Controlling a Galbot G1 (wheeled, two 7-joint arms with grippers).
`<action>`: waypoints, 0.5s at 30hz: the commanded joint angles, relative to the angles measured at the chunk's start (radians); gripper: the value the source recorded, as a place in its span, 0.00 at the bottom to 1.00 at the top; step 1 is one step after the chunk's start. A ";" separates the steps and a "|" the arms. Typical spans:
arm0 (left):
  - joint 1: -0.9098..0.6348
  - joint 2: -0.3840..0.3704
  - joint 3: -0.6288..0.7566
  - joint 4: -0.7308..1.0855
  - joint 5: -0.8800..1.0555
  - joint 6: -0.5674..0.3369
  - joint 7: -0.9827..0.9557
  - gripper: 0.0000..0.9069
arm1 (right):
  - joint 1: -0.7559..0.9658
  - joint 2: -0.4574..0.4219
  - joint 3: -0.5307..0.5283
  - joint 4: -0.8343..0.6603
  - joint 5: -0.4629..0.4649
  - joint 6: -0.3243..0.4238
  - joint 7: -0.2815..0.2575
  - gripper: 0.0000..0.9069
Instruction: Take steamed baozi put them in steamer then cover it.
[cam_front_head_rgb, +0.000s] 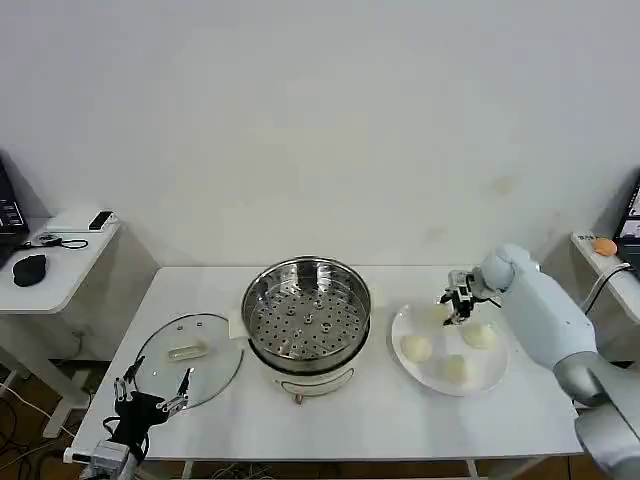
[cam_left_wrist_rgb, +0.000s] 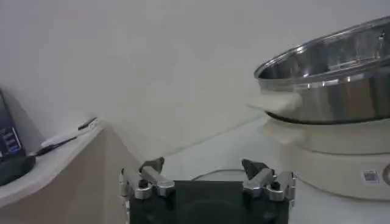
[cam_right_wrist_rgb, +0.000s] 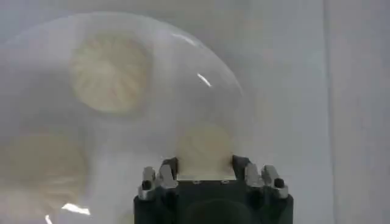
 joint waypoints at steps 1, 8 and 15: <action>-0.002 0.001 0.006 0.004 0.007 0.000 0.001 1.00 | 0.040 -0.022 0.000 0.069 0.043 -0.006 -0.008 0.67; -0.001 -0.021 -0.001 -0.026 0.009 0.006 0.011 1.00 | 0.234 0.002 -0.134 0.171 0.232 -0.057 -0.055 0.67; -0.001 -0.028 -0.009 -0.034 0.007 0.008 0.010 1.00 | 0.331 0.085 -0.204 0.198 0.302 -0.090 -0.079 0.67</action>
